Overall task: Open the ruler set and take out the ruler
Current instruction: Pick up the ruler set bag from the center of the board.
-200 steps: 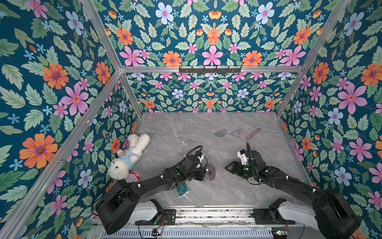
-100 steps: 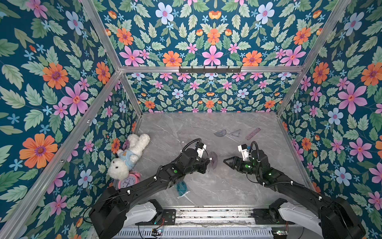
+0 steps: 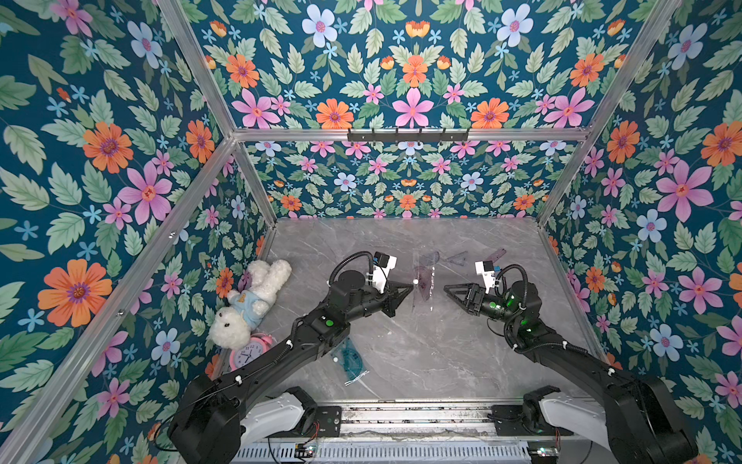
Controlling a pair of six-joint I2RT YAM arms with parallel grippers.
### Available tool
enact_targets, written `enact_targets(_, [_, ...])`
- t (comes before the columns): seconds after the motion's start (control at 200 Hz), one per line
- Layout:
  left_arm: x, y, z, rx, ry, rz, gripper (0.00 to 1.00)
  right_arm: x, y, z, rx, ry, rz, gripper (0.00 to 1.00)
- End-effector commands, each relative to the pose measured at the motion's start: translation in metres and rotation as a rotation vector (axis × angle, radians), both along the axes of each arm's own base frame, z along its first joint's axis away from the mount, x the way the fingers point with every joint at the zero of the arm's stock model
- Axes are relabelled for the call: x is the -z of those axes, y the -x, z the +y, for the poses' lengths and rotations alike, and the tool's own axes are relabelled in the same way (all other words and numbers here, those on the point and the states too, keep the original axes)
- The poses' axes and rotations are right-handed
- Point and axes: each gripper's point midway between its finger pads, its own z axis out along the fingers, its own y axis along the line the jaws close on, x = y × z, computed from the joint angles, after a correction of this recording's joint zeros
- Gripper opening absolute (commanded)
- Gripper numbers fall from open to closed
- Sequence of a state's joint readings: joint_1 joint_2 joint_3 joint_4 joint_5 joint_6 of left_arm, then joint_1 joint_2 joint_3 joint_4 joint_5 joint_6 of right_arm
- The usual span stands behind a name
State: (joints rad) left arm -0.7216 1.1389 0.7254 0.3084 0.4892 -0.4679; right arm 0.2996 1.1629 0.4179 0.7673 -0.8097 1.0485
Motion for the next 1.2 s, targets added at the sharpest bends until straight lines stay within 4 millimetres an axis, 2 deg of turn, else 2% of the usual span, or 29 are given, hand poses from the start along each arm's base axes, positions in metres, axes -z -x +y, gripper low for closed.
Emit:
enact_targets(0.0, [-0.022,0.01,-0.009,0.088,0.074,-0.043,0.0,-0.032,0.005,0.006,-0.063,-0.089,-0.116,0.8])
enact_targets(0.25, [-0.02,0.01,-0.013,0.106,0.087,-0.025,0.0,-0.034,-0.008,0.014,-0.11,-0.172,-0.137,0.79])
enact_targets(0.385, [-0.014,0.008,-0.015,0.11,0.086,-0.011,0.0,-0.037,-0.013,0.018,-0.137,-0.204,-0.138,0.75])
enact_targets(0.56, [-0.009,0.005,-0.019,0.111,0.081,-0.004,0.0,-0.047,-0.005,0.023,-0.165,-0.207,-0.175,0.72])
enact_targets(0.84, [-0.005,-0.001,-0.024,0.114,0.086,0.007,0.0,-0.047,0.004,0.029,-0.194,-0.205,-0.18,0.52])
enact_targets(1.195, [0.0,-0.005,-0.027,0.109,0.078,0.017,0.0,-0.046,0.006,0.028,-0.185,-0.2,-0.188,0.31])
